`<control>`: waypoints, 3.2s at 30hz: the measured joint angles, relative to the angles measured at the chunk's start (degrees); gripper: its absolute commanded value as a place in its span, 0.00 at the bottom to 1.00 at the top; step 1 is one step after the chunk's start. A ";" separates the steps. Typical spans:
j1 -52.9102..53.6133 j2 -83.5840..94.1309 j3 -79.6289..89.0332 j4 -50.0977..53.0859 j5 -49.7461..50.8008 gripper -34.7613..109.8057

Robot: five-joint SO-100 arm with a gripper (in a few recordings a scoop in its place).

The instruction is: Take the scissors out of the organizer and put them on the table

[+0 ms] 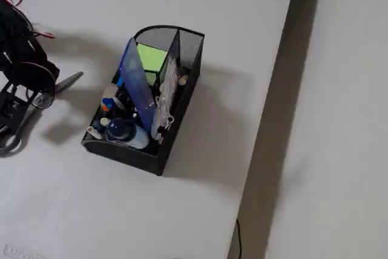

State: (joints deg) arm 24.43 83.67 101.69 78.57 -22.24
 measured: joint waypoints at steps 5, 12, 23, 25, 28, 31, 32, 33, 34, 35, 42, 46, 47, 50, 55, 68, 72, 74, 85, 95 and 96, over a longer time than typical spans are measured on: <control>-5.27 13.18 0.09 0.26 3.87 0.24; -10.02 37.97 2.90 2.37 8.00 0.24; -16.79 89.30 38.76 1.23 10.37 0.24; -16.79 95.36 47.20 0.44 10.63 0.24; -17.14 101.25 58.10 -0.62 10.72 0.24; -18.19 103.54 63.72 -2.37 11.78 0.24; -18.54 103.97 64.60 -2.64 12.04 0.24; -18.72 104.24 65.30 -2.90 12.30 0.24; -18.72 104.50 65.65 -2.90 12.39 0.24; -18.72 104.59 65.83 -2.99 12.39 0.24; -19.34 104.68 66.18 -3.16 12.39 0.24; -19.34 104.68 66.18 -3.16 12.39 0.24; -19.34 104.68 66.18 -3.16 12.39 0.24; -19.34 104.68 66.18 -3.16 12.39 0.24; -19.34 104.68 66.18 -3.16 12.39 0.24; -19.34 104.68 66.18 -3.16 12.39 0.24; -19.34 104.68 66.18 -3.16 12.39 0.24; -19.34 104.68 66.18 -3.16 12.39 0.24; -19.34 104.68 66.18 -3.16 12.39 0.24; -19.34 104.68 66.18 -3.16 12.39 0.24; -19.34 104.68 66.18 -3.16 12.39 0.24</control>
State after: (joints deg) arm 5.10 188.35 167.87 75.41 -9.84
